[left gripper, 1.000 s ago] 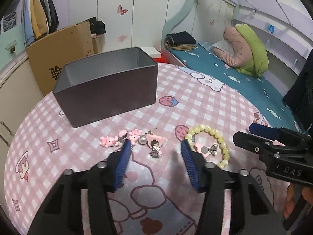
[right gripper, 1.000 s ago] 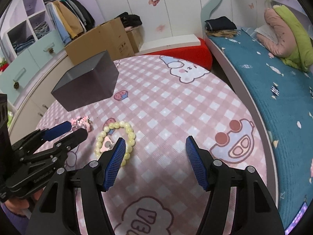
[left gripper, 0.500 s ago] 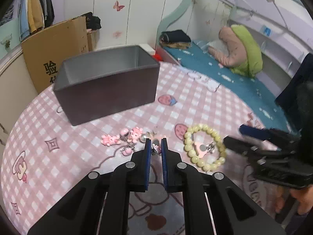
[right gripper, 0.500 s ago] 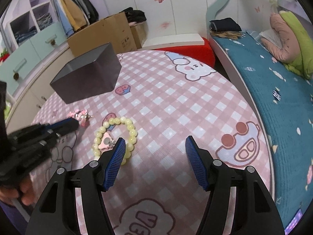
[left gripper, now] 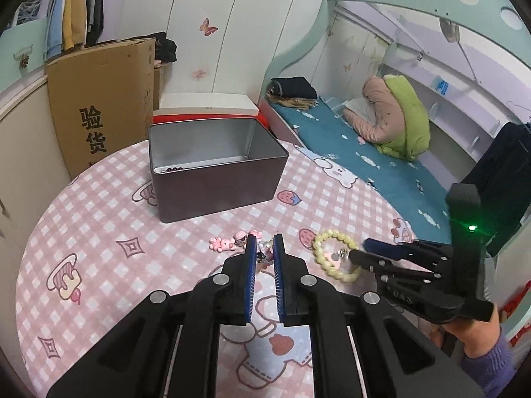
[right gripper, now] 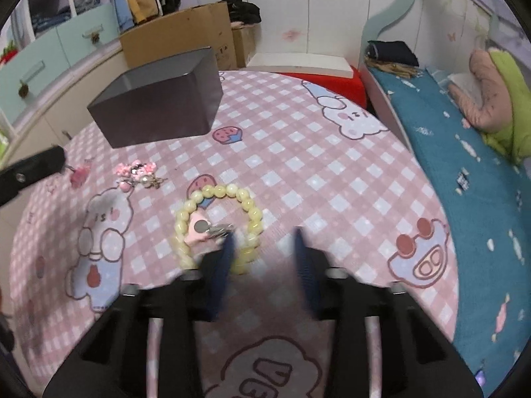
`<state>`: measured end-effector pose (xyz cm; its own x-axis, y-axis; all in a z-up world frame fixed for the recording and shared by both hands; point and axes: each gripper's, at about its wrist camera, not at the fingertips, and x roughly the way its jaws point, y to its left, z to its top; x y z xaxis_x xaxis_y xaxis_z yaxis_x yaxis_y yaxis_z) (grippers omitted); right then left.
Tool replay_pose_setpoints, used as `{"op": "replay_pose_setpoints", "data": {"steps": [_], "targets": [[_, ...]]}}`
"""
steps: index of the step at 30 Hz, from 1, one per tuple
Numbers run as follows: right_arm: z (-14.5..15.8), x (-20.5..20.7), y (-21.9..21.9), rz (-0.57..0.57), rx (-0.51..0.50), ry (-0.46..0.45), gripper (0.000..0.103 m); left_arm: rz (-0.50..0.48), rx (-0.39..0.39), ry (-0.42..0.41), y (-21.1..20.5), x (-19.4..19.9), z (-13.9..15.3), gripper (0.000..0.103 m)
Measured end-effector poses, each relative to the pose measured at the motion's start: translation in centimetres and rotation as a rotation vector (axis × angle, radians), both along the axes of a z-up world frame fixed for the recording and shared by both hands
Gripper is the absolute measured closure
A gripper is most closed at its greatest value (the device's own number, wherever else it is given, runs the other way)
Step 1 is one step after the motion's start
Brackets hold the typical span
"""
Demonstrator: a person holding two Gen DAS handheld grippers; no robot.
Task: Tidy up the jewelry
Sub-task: 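Carry the yellow bracelet into the tin and open the left tool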
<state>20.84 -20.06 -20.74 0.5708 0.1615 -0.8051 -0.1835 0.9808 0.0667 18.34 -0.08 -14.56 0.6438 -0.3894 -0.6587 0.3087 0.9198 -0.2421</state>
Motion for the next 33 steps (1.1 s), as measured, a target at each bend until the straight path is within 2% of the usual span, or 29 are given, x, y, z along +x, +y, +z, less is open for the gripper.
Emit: {"op": "replay_pose_setpoints", "data": {"steps": [2,4,7,22,29,33], "targets": [[0.0,0.2,0.2,0.017,0.007,0.01,0.092,0.002,-0.017,0.003,0.6,-0.1,0.1,0.094],[0.1,0.1,0.5,0.022,-0.011,0.009,0.093,0.008,-0.03,0.004,1.2,-0.1,0.2,0.094],[0.4,0.1,0.3,0.023,0.016,0.01,0.093,0.007,-0.05,0.007,1.9,-0.1,0.4,0.094],[9.1,-0.4,1.9,0.065,0.046,-0.157,0.093,-0.036,-0.109,-0.021,3.0,0.3,2.5,0.094],[13.2,1.4,3.9,0.105,0.065,-0.24,0.093,-0.078,-0.126,-0.077,3.1,2.3,5.8,0.094],[14.9,3.5,5.5,0.129,0.088,-0.267,0.093,-0.061,-0.118,-0.098,3.5,4.8,7.3,0.094]]}}
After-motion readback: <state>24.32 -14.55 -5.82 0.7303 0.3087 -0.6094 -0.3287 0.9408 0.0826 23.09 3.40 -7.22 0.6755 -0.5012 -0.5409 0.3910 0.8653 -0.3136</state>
